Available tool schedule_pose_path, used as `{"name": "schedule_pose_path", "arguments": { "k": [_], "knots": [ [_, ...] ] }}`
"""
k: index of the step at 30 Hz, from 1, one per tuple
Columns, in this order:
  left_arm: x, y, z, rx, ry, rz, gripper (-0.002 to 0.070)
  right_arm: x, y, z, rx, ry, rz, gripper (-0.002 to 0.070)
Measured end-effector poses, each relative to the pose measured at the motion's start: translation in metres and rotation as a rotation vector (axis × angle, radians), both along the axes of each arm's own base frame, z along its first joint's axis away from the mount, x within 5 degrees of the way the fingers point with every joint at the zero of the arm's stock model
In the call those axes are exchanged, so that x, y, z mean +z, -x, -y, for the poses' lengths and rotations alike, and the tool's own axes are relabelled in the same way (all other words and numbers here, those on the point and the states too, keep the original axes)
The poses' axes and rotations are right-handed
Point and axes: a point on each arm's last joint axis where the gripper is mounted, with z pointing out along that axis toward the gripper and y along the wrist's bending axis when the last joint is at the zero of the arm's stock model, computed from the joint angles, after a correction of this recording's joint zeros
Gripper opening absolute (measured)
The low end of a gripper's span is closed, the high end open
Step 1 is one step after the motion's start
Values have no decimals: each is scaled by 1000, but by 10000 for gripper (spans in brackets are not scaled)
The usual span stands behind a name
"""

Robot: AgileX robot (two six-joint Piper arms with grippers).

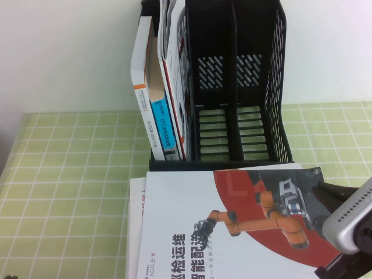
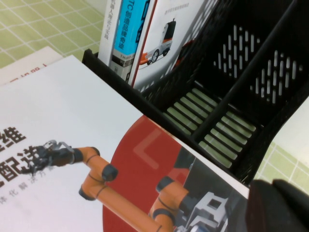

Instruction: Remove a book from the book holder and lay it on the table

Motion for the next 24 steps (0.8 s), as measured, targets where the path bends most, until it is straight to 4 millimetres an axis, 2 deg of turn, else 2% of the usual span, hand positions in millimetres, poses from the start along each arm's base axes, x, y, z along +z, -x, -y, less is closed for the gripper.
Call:
{"name": "schedule_pose_path", "arguments": {
  "k": [20,24],
  "knots": [
    [0,0,0,-1,10,-2,-3,0,0,0,8,-8,-3,-1],
    [0,0,0,-1,10,-2,-3,5,-6,8,-6,-56,-3,-1]
  ]
}}
